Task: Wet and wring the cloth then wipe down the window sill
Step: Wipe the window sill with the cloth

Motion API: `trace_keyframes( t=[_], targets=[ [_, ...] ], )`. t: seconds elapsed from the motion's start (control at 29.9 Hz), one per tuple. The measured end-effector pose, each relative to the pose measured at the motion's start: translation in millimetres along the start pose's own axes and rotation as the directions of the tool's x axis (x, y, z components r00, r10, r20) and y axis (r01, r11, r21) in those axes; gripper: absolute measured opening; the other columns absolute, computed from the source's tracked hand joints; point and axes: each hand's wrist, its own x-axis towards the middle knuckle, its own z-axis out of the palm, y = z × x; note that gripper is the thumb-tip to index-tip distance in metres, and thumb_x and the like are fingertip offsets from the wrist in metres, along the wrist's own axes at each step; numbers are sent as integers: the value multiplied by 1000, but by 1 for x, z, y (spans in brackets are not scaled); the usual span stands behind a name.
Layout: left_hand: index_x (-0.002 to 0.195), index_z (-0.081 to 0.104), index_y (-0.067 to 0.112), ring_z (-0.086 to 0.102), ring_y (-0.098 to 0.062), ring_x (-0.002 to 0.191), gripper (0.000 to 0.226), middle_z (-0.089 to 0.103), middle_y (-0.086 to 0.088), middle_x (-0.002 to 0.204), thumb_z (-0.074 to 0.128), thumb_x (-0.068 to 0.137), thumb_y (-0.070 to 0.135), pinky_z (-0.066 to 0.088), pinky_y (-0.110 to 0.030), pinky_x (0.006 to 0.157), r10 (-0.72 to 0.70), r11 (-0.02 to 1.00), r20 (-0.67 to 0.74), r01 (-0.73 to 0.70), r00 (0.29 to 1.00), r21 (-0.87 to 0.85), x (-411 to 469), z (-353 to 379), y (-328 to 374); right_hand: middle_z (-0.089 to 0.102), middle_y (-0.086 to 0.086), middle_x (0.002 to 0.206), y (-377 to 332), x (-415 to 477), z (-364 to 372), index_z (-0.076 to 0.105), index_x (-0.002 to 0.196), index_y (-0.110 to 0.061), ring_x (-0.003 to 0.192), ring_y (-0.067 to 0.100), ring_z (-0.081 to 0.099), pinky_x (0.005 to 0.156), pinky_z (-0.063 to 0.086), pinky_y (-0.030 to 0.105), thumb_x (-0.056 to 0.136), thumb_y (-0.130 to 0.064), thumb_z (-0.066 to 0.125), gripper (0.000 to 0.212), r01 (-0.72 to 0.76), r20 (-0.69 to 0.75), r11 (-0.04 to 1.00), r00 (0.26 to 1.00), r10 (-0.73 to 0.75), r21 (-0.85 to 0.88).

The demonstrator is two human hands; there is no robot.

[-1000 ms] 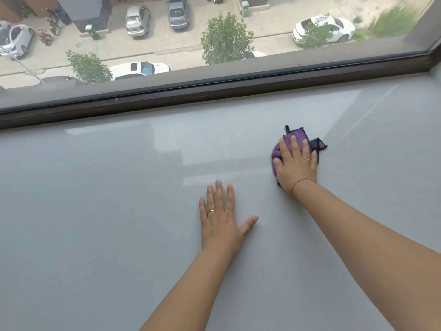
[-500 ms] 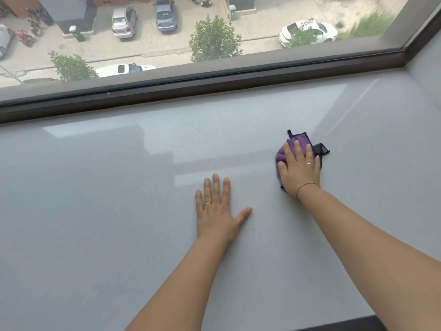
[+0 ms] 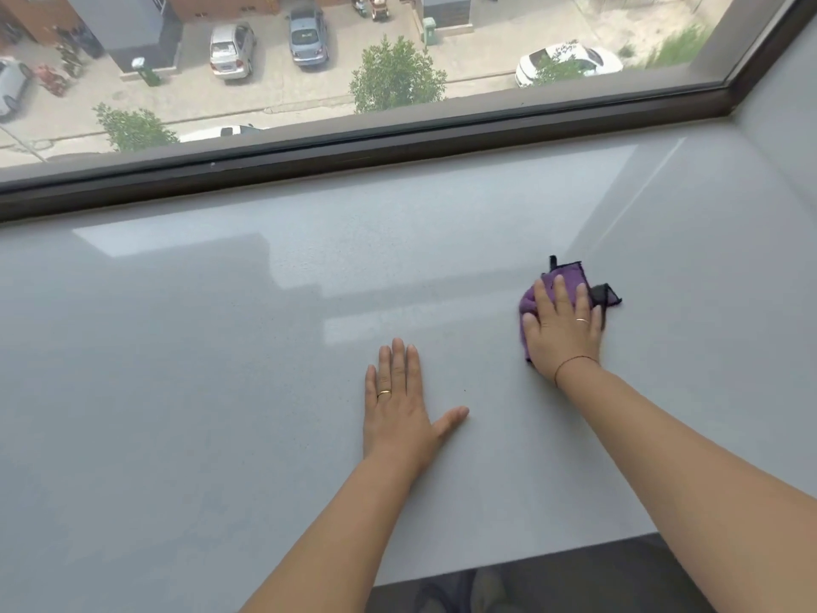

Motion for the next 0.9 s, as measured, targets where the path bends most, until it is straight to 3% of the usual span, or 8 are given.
trace_keyframes(
  t=[0.07, 0.17, 0.23, 0.37, 0.47, 0.57, 0.74, 0.9],
  targets=[
    [138, -34, 13, -39, -21, 134, 103, -40, -3, 147, 23, 81, 78, -22, -39, 113, 0, 1000, 17, 0, 1000, -17, 3, -2, 2, -11, -6, 160, -33, -22, 14, 1, 151, -33, 146, 23, -15, 115, -11, 44, 99, -43, 24, 57, 148, 6, 989, 989, -148, -7],
    [145, -24, 11, -31, -23, 140, 108, -32, -6, 153, 28, 79, 79, -17, -40, 115, 28, 1000, 52, -28, 998, 11, 4, -7, -2, -15, -9, 159, -58, -57, 34, -3, 149, -37, 145, 18, -19, 114, -16, 39, 99, -43, 23, 56, 474, 70, 879, 880, -470, -60],
    [146, -22, 10, -29, -23, 141, 111, -29, -6, 154, 30, 78, 80, -16, -40, 115, 28, 999, 59, -30, 998, 26, 0, -10, -8, -14, -11, 158, -42, -55, 31, -3, 149, -38, 145, 15, -17, 114, -15, 36, 100, -43, 21, 55, 531, 92, 843, 847, -524, -91],
    [144, -27, 10, -33, -23, 139, 112, -34, -6, 152, 30, 77, 80, -20, -40, 114, 12, 1000, 41, -13, 999, 25, -20, -6, -18, -11, -8, 159, 9, -44, 19, 0, 150, -36, 146, 17, -12, 117, -8, 39, 100, -41, 22, 55, 240, 20, 966, 971, -239, -91],
    [143, -28, 9, -34, -24, 139, 113, -35, -6, 151, 29, 77, 81, -21, -40, 113, 7, 1000, 43, -7, 999, 10, -36, 2, -16, -9, -6, 160, 0, -52, 18, 2, 151, -33, 146, 21, -12, 117, -7, 43, 100, -39, 23, 55, 69, 16, 997, 997, -69, -25],
    [142, -28, 7, -32, -25, 139, 118, -37, -6, 149, 33, 75, 82, -21, -39, 112, -17, 1000, 30, 17, 999, -21, -44, 7, -8, -12, -7, 159, -37, -83, 33, 0, 150, -34, 146, 22, -16, 115, -13, 43, 99, -41, 24, 57, 212, 25, 977, 977, -211, -16],
    [141, -28, 7, -31, -25, 140, 120, -35, -6, 150, 33, 73, 84, -21, -39, 111, 10, 1000, 26, -11, 1000, 23, -58, 13, -1, -20, -12, 156, -29, -114, 47, -8, 148, -39, 144, 15, -20, 113, -19, 35, 100, -43, 20, 56, 538, 85, 838, 843, -531, -93],
    [140, -30, 8, -40, -21, 132, 114, -36, -7, 151, 28, 76, 82, -24, -39, 110, 12, 999, 65, -15, 998, 41, -69, 14, -6, -12, -9, 159, 53, -100, 26, -2, 149, -36, 146, 17, -14, 118, -8, 39, 99, -45, 22, 56, 208, 17, 974, 978, -208, -91]
  ],
)
